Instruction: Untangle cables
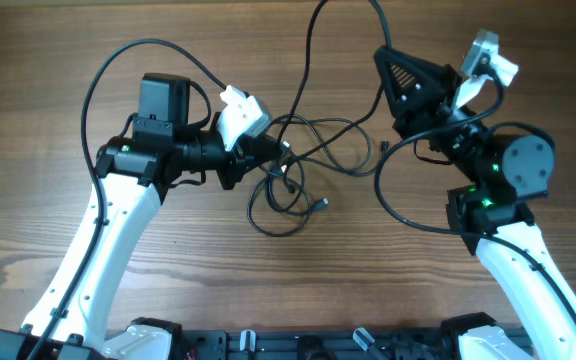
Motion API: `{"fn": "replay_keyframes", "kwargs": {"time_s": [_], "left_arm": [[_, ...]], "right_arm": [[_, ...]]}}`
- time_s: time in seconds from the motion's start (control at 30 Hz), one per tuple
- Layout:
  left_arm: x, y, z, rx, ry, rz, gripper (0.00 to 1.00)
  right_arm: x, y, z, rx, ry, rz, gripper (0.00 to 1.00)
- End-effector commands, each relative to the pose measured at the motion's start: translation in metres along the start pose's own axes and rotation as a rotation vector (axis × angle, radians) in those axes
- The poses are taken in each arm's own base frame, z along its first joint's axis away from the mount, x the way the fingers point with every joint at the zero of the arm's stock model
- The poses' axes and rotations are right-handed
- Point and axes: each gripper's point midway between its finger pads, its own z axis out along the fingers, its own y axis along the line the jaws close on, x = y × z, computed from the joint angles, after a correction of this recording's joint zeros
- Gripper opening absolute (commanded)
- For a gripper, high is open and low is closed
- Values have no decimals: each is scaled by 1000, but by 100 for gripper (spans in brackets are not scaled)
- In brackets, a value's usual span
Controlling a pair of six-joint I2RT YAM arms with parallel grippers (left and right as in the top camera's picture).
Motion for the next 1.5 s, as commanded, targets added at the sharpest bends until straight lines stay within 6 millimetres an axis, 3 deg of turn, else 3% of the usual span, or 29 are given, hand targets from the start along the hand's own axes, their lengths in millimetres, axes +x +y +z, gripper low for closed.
{"fn": "replay_keyframes", "kwargs": {"time_s": [0.0,0.2,0.33,0.5,0.63,0.83,0.97,1.17,1.27,1.33,1.47], "left_arm": [[-8,16,-9,-45,-43,-71,4],[-22,40,-50,-161,-144,-255,4],[-27,30,-90,-247,-195,-263,4],[-43,12,-116,-307,-257,-180,4],[-56,4,-125,-330,-295,-108,4],[-75,12,-131,-355,-353,-38,4],[-81,17,-123,-338,-359,-9,4],[-90,10,-79,-216,-334,37,4],[-97,11,-48,-157,-327,77,4],[-101,27,-29,-196,-331,45,4],[-112,49,9,-222,-364,31,4]], "right_arm": [[-3,1,-1,12,5,-106,4],[-7,-2,-1,29,-17,-69,4],[-6,-1,-1,25,-14,-3,4],[-12,19,-2,-64,-22,65,4],[-39,49,-8,-172,-139,-63,4],[-49,47,-9,-114,-220,-442,4],[-58,28,-9,21,-264,-651,4],[-73,-37,-23,387,-216,-942,4],[-80,-95,-52,697,-89,-1064,4],[-83,-128,-78,884,12,-1123,4],[-93,-173,-134,1171,223,-1238,4]]}}
